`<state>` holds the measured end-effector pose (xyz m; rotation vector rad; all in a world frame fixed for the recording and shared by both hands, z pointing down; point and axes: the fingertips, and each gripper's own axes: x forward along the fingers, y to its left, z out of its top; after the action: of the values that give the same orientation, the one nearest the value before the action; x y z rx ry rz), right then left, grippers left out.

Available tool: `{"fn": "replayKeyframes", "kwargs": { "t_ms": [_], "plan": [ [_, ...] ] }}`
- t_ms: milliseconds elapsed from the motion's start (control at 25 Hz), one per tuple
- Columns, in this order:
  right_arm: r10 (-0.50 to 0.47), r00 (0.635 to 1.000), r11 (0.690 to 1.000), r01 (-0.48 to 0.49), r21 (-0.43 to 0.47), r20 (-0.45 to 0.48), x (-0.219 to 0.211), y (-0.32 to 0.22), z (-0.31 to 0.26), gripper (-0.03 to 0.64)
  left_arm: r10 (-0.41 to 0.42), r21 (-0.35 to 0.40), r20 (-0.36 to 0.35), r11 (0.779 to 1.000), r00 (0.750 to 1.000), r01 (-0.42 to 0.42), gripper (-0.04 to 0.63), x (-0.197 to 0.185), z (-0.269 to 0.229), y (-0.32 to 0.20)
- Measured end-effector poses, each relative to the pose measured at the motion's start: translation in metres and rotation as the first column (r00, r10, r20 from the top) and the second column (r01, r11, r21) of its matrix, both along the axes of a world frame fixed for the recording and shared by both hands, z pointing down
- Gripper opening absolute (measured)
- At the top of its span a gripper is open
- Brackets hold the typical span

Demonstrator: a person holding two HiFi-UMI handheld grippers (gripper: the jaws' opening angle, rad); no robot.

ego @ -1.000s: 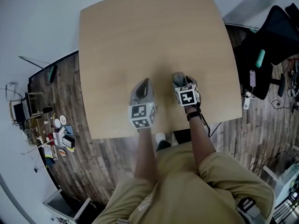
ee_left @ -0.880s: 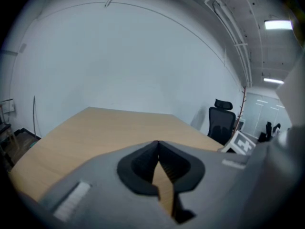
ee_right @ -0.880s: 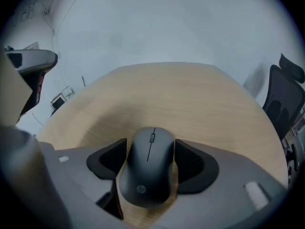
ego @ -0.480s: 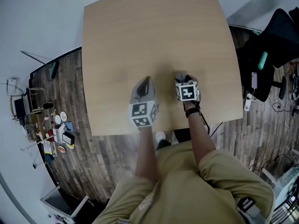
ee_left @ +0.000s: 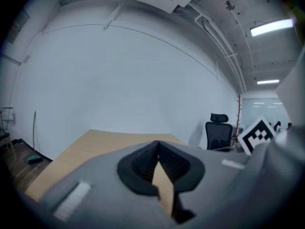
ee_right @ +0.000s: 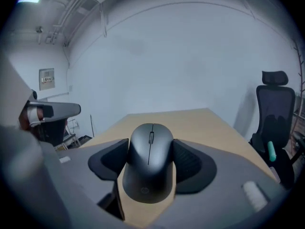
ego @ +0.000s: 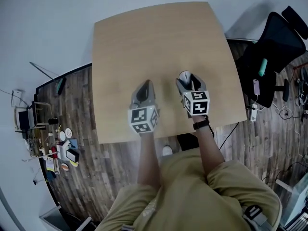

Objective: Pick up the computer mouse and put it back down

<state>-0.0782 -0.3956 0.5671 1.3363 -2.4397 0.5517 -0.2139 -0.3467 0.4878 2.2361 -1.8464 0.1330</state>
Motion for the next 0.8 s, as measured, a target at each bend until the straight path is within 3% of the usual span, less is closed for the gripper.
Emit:
{"fn": "replayKeyframes", "kwargs": {
  "t_ms": [160, 400, 600, 800],
  "plan": [
    [0.023, 0.998, 0.986, -0.032, 0.164, 0.055, 0.002, 0.016, -0.079, 0.296, 0.006, 0.099, 0.008, 0.995, 1.0, -0.006, 0.002, 0.0, -0.05, 0.017],
    [0.032, 0.992, 0.931, -0.075, 0.359, 0.125, 0.01, 0.06, -0.176, 0.296, 0.033, 0.224, 0.028, 0.974, 0.999, -0.038, 0.002, 0.012, -0.115, 0.049],
    [0.049, 0.986, 0.887, -0.115, 0.448, 0.157, 0.02, 0.102, -0.226, 0.297, 0.036, 0.269, 0.049, 0.962, 0.998, -0.048, 0.002, 0.017, -0.148, 0.083],
    [0.072, 0.981, 0.866, -0.15, 0.478, 0.178, 0.028, 0.142, -0.245, 0.296, 0.03, 0.28, 0.037, 0.959, 0.999, -0.039, -0.003, 0.018, -0.16, 0.118]
  ]
}}
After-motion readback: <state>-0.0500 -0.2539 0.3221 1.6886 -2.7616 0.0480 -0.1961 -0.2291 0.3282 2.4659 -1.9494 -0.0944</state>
